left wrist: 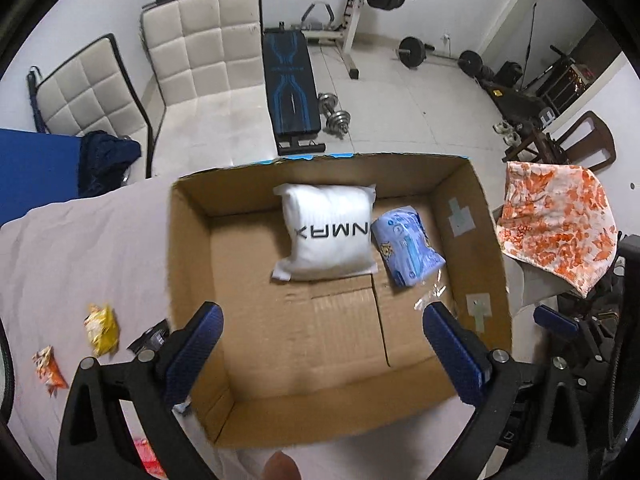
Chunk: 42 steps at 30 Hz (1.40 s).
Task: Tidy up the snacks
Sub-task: 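Open the left tool over the box while the right tool releases the blue-white packet, then move both tools back over the remaining packets on the table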
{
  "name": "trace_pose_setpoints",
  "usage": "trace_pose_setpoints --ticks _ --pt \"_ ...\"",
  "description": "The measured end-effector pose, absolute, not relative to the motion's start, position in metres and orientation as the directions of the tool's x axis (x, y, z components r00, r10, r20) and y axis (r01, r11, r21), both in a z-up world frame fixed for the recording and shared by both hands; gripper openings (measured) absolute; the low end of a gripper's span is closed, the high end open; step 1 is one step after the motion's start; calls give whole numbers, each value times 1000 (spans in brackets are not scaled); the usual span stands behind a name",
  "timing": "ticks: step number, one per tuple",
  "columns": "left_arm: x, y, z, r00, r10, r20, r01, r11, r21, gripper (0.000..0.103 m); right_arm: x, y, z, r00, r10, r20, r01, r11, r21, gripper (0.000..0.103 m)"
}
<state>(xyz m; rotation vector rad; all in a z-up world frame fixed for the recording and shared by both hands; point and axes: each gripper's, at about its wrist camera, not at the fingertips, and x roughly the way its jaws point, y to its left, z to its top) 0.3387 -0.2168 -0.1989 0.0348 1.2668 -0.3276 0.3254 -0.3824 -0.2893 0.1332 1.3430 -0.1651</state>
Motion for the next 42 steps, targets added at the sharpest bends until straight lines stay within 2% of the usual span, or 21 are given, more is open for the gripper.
trace_pose_setpoints --ticks 18,22,27,31,34,42 --pt "260 -161 -119 370 -276 -887 261 947 -185 103 246 -346 -188 350 1 -937 206 975 78 103" --pt "255 -123 -109 389 -252 -886 224 959 -175 103 244 -320 -176 358 52 -932 189 974 127 103" --pt "251 -53 -110 386 -165 -908 139 983 -120 102 255 -257 -177 334 129 -934 107 979 174 103" --pt "241 6 -126 384 -70 -921 64 997 -49 102 265 -191 -187 293 177 -940 3 983 186 103" --pt "233 52 -160 308 -41 -950 11 999 -40 102 268 -141 -207 238 198 -951 -71 980 187 103" --pt "207 95 -268 56 -64 -996 -54 996 -67 102 265 -71 -291 59 152 -987 -155 978 141 103"
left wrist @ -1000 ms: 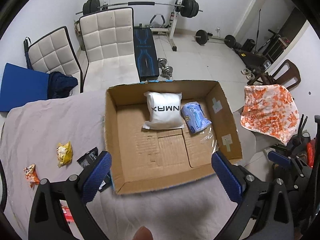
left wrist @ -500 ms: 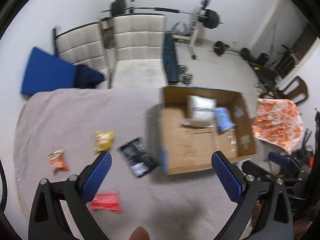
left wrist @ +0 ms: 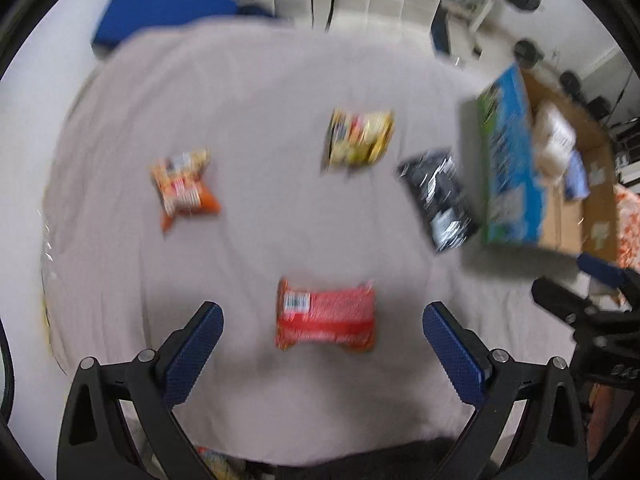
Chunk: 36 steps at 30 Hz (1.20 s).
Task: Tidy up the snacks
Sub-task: 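Move both tools back over the remaining packets on the table, then grasp the red packet with the left tool while the right tool grasps the black packet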
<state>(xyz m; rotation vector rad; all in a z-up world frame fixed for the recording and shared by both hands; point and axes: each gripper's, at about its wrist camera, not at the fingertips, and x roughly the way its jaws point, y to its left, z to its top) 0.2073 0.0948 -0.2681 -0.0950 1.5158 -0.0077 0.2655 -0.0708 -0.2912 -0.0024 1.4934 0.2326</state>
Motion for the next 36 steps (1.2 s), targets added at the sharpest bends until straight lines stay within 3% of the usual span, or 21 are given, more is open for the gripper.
trace_pose_setpoints --ticks 4,7,15,30,32,36 --pt "198 86 -310 -23 -125 -992 0 992 -125 102 270 -56 -323 -14 132 -991 -207 970 132 103" --pt "190 75 -322 -32 -127 -991 130 983 -130 102 279 -50 -335 -48 93 -994 -250 963 102 103" --pt "185 52 -349 -21 13 -1000 478 878 1 102 291 -35 -350 -29 5 -1000 -326 945 14 103" --pt "177 24 -438 -155 143 -978 698 716 -5 102 275 -26 -384 -42 -83 -996 -357 932 -62 102" --pt "181 19 -442 -132 145 -981 687 727 15 85 276 -26 -385 -48 -83 -995 -348 936 -61 102" --pt "189 24 -439 -121 107 -987 598 802 14 73 274 -27 -388 -60 -70 -996 -320 946 -48 102"
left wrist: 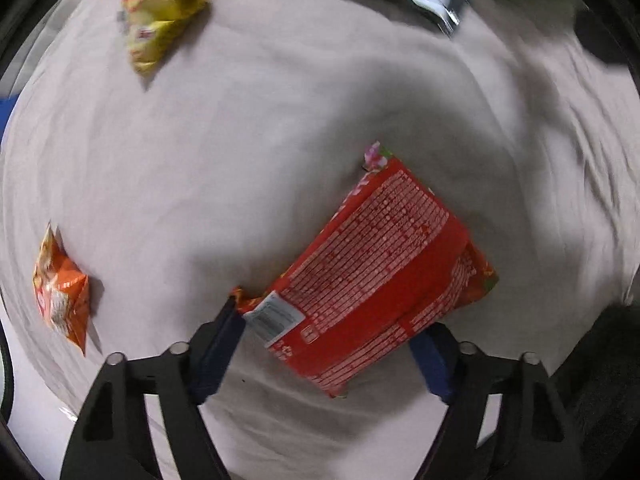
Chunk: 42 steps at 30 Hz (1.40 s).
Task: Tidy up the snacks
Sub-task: 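Grasp the red packet with the left tool while the right tool grasps the black packet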
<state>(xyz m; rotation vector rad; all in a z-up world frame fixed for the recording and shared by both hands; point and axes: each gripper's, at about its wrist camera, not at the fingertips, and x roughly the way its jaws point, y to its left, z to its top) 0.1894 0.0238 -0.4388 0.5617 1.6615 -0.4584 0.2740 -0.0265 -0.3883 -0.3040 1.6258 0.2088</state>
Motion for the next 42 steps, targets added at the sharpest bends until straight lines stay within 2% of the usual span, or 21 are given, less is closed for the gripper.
trace_pose_setpoints --ticks 2,4,6,8,9,12,14,17,21,24,27,30,33,36,39,42 --pt "194 32 -438 -135 82 -987 509 861 2 70 274 -29 -390 -65 -55 -996 -297 954 -33 102" --pt "201 48 -440 -171 44 -984 345 938 -18 64 280 -30 -389 -69 -33 -997 -274 962 -13 101" --pt "211 72 -440 -190 -44 -981 136 988 -71 61 286 -28 -388 -76 -4 -997 -254 967 15 101" --pt "217 93 -441 -187 -101 -977 -34 995 -96 53 295 -24 -386 -76 27 -997 -237 970 44 101" --pt "221 105 -441 -176 -141 -974 -123 985 -120 53 300 -21 -385 -71 38 -997 -229 972 53 101" --pt "228 124 -443 -149 -187 -971 -248 958 -146 52 316 -10 -386 -72 53 -996 -214 974 68 101" --pt "233 127 -441 -128 -182 -975 -236 960 -148 53 329 -7 -392 -86 50 -995 -204 977 67 101" --pt "233 115 -439 -111 -128 -985 -132 985 -113 53 349 -3 -411 -122 14 -992 -185 982 36 101" --pt "240 99 -431 -75 -40 -996 36 998 -43 54 368 11 -428 -102 -130 -986 -249 963 -102 101" --pt "244 94 -421 -68 -21 -998 84 996 -26 55 375 21 -442 -168 -89 -982 -268 962 -42 101" --pt "247 91 -411 -80 -46 -996 85 995 -52 56 379 20 -461 -202 -150 -968 -268 959 -93 99" --pt "246 114 -392 -93 -103 -990 46 993 -108 64 381 9 -480 -274 -125 -954 -218 974 -65 95" --pt "250 146 -379 -81 -158 -984 -2 987 -158 65 380 0 -480 -302 -50 -952 -167 986 1 94" --pt "257 155 -376 -57 -204 -977 -20 979 -203 65 368 6 -477 -320 -5 -947 -198 978 61 93" --pt "268 148 -378 -50 -180 -982 36 983 -182 65 363 10 -471 -293 -15 -956 -209 977 48 93" --pt "282 142 -380 -87 -128 -988 167 976 -141 65 361 -4 -468 -275 21 -961 -123 991 57 93"
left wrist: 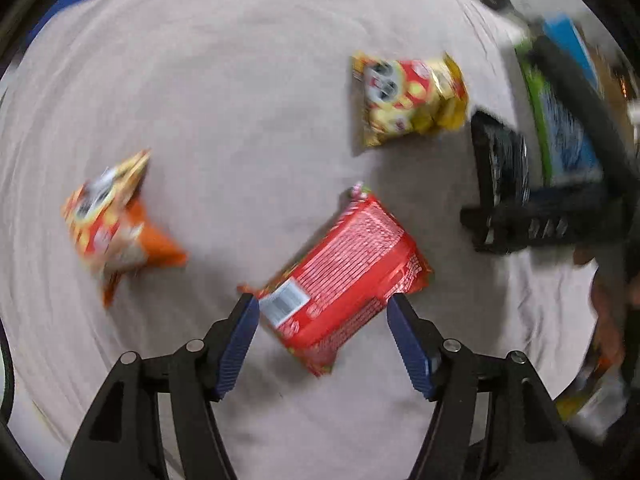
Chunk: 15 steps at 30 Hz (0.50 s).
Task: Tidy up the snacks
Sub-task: 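Grasp the red packet with the left tool while the right tool grasps the black packet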
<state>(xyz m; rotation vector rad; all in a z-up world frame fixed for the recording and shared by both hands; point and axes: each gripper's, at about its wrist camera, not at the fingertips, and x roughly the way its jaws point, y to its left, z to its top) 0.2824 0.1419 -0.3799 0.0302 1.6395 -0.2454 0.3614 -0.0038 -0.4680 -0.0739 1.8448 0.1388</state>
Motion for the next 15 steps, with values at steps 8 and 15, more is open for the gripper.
trace_pose_setpoints --ticks 8,15 --pt "294 101 -420 -168 26 -986 409 911 -45 73 385 -9 -464 -263 0 -965 -103 994 28 90" --pt "302 118 -412 -122 -25 -992 164 985 -45 50 396 27 -457 -244 -40 -969 -116 993 -12 56"
